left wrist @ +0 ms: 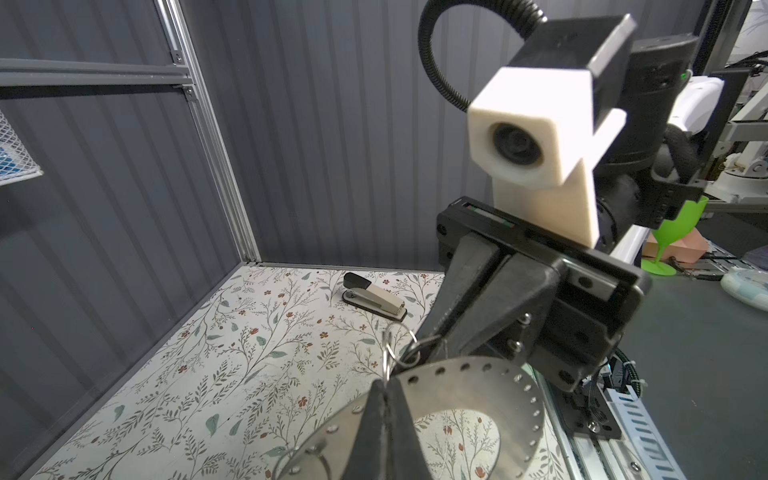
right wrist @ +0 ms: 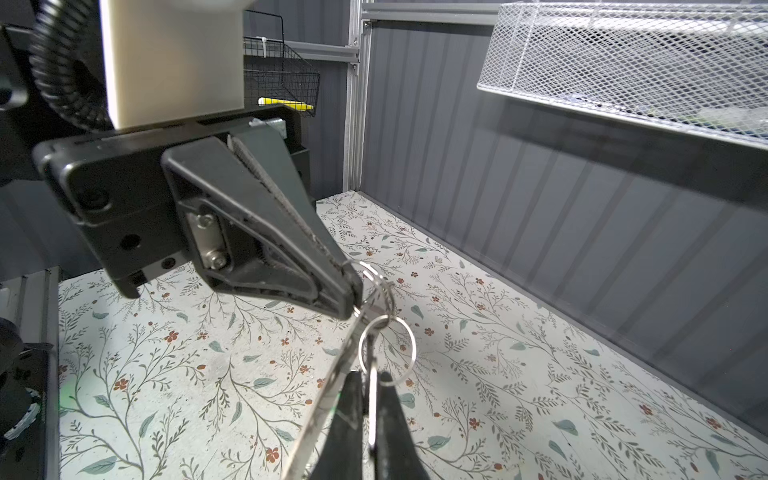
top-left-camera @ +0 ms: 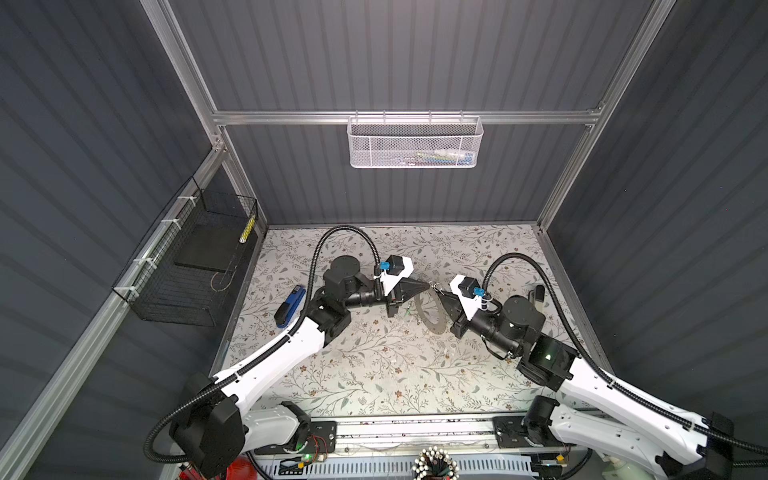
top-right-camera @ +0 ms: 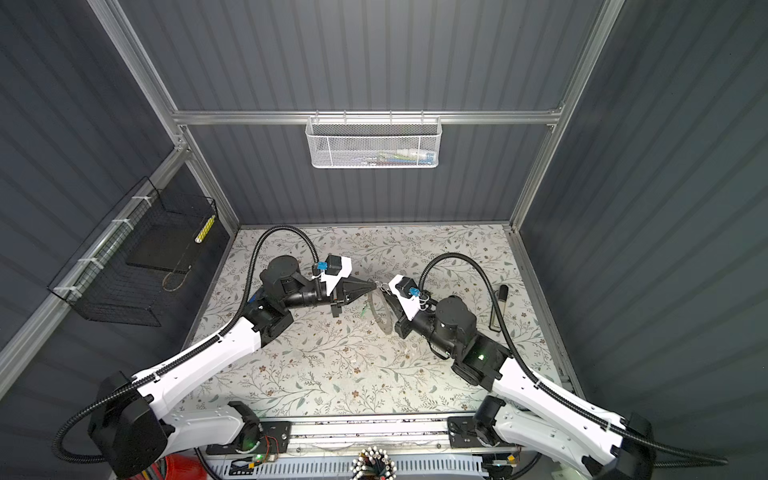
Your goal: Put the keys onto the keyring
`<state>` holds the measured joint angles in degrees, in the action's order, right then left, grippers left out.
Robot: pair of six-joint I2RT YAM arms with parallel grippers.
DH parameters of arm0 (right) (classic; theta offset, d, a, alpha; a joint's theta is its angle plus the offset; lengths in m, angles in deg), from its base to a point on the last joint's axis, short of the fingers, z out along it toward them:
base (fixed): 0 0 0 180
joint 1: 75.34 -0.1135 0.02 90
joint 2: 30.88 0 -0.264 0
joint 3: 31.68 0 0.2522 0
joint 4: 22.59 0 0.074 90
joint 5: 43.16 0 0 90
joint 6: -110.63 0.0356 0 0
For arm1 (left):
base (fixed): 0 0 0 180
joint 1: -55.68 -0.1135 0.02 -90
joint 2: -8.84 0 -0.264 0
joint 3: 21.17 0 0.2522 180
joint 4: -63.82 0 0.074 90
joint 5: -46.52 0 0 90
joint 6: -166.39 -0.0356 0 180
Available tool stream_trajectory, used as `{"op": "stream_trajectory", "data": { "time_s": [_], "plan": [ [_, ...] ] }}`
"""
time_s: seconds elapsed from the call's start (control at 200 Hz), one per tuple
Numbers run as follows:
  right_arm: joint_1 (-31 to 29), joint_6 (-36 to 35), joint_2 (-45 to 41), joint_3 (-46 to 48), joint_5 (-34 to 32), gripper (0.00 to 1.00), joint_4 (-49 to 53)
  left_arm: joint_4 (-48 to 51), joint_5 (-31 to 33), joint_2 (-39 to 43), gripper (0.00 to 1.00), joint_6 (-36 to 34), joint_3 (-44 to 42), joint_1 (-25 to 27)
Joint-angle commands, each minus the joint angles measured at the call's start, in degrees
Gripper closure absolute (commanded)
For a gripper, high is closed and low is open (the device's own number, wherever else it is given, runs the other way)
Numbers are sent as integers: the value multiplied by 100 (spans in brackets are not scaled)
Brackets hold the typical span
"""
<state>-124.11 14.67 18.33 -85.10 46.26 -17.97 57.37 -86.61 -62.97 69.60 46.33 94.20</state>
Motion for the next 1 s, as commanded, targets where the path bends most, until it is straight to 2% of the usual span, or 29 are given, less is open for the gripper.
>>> {"op": "stream_trajectory", "data": {
  "time_s": [0.0, 0.155, 0.27, 0.415, 0.44, 0.55, 0.735, 0.775, 0.845, 0.956, 0.996],
  "plan": [
    [49, 101, -78, -3, 212, 100, 193, -107, -169, -17, 100, 107, 251, -20],
    [276, 306, -87, -45, 455, 100, 516, -242, -248, -5, 100, 206, 304, -20],
    [623, 652, 48, -114, 1308, 100, 517, -397, -266, 51, 100, 354, 264, -20],
    [645, 636, 455, -428, 1920, 100, 711, -626, -338, 42, 100, 545, 177, -20],
    [649, 616, 512, -473, 2183, 100, 741, -637, -364, 38, 100, 553, 158, -13],
    [644, 565, 633, -645, 2392, 100, 813, -619, -413, 5, 100, 534, 121, 6],
    [649, 431, 629, -746, 2361, 100, 988, -442, -445, -27, 100, 383, 91, 24],
    [648, 399, 608, -730, 2371, 93, 976, -424, -446, -27, 100, 362, 89, 24],
    [641, 315, 531, -702, 2287, 72, 1035, -390, -448, -27, 100, 331, 92, 24],
    [652, 56, 239, -536, 2045, 61, 1197, -361, -447, -4, 100, 265, 102, 24],
    [651, -39, 90, -439, 1725, 57, 1238, -361, -462, -1, 100, 247, 102, 18]
  ]
}}
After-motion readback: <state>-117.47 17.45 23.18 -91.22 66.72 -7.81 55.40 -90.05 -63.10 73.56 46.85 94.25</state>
